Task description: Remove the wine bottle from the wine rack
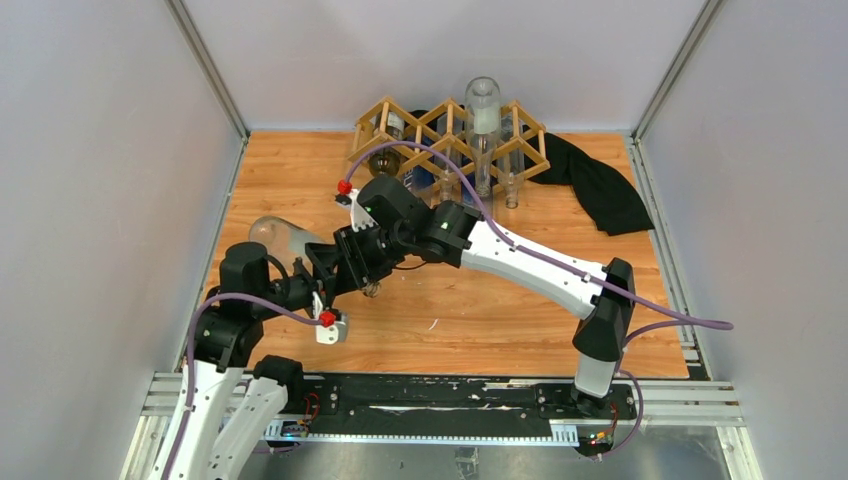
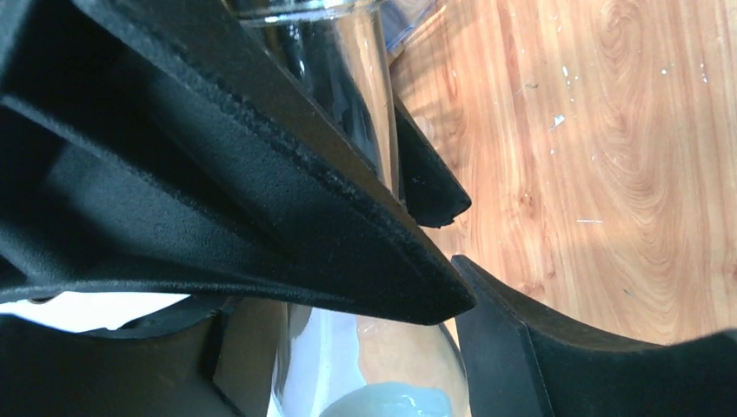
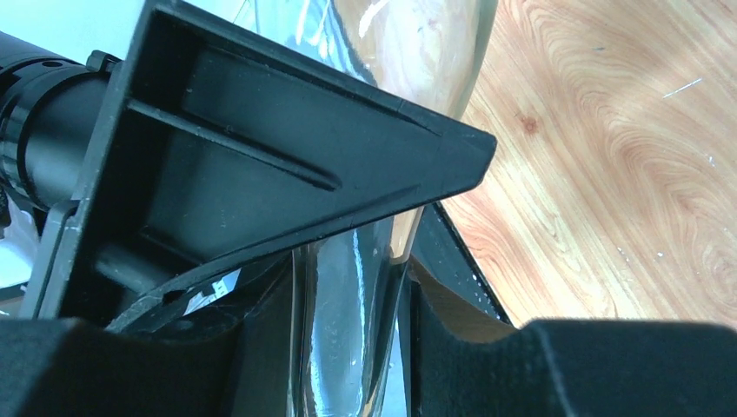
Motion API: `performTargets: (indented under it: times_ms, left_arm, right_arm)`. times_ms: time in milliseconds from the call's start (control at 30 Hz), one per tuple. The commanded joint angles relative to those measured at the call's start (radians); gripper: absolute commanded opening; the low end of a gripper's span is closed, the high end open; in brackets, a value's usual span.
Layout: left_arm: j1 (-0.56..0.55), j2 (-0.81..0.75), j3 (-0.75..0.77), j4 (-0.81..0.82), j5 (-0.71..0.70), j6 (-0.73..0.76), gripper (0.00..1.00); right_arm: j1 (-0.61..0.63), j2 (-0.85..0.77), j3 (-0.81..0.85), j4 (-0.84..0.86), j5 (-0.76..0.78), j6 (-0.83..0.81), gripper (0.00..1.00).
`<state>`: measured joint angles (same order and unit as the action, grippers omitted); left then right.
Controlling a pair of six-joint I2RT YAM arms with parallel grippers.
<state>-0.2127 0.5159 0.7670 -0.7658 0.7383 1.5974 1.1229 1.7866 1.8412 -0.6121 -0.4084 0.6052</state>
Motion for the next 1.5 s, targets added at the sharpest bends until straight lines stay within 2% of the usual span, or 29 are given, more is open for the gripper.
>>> performTargets:
  times_ms: [0,67,100,133,167,200,267,367,633,900,1167,1300,1367,1467]
  left_arm:
    - [-0.005,0.031,0.001,0.050,-0.037,0.015,0.44]
    - [-0.005,0.026,-0.014,0.131,-0.051,-0.072,0.24]
    - [-0.005,0.018,-0.031,0.208,-0.061,-0.123,0.12]
    - [-0.005,0.014,-0.040,0.246,-0.073,-0.172,0.07]
    - [-0.005,0.005,-0.057,0.308,-0.085,-0.212,0.02]
    - [-0.005,-0.005,-0.073,0.355,-0.096,-0.237,0.00]
    - [-0.005,-0.011,-0.093,0.394,-0.103,-0.241,0.00]
    - [-0.005,-0.009,-0.100,0.398,-0.103,-0.244,0.00]
    - [-0.005,-0.021,-0.148,0.444,-0.107,-0.210,0.00]
    - [-0.005,-0.022,-0.169,0.492,-0.118,-0.202,0.00]
    - [-0.005,-0.030,-0.196,0.527,-0.122,-0.199,0.00]
    - [-0.005,0.001,-0.184,0.561,-0.159,-0.269,0.00]
    - [-0.005,0.044,-0.154,0.587,-0.202,-0.358,0.00]
    - [-0.005,0.153,-0.057,0.613,-0.286,-0.541,0.00]
  right_arm:
    - [0.025,-0.077,0.002,0.210,-0.121,-0.037,0.00]
    - [0.025,-0.079,-0.013,0.209,-0.123,-0.039,0.01]
    - [0.023,-0.081,-0.022,0.208,-0.124,-0.039,0.09]
    - [0.021,-0.082,-0.029,0.204,-0.127,-0.039,0.15]
    - [0.017,-0.083,-0.036,0.200,-0.133,-0.038,0.25]
    - [0.011,-0.086,-0.046,0.199,-0.138,-0.036,0.33]
    - [-0.001,-0.097,-0.070,0.199,-0.136,-0.032,0.45]
    - [-0.021,-0.125,-0.110,0.200,-0.121,-0.023,0.52]
    - [-0.038,-0.159,-0.187,0.198,-0.109,-0.006,0.53]
    - [-0.041,-0.171,-0.203,0.175,-0.111,-0.011,0.64]
    - [-0.098,-0.243,-0.241,0.158,-0.078,-0.010,0.66]
    - [-0.140,-0.290,-0.249,0.123,-0.037,-0.019,0.67]
    - [-0.169,-0.320,-0.247,0.089,-0.001,-0.033,0.69]
    - [-0.222,-0.382,-0.245,0.046,0.072,-0.047,0.78]
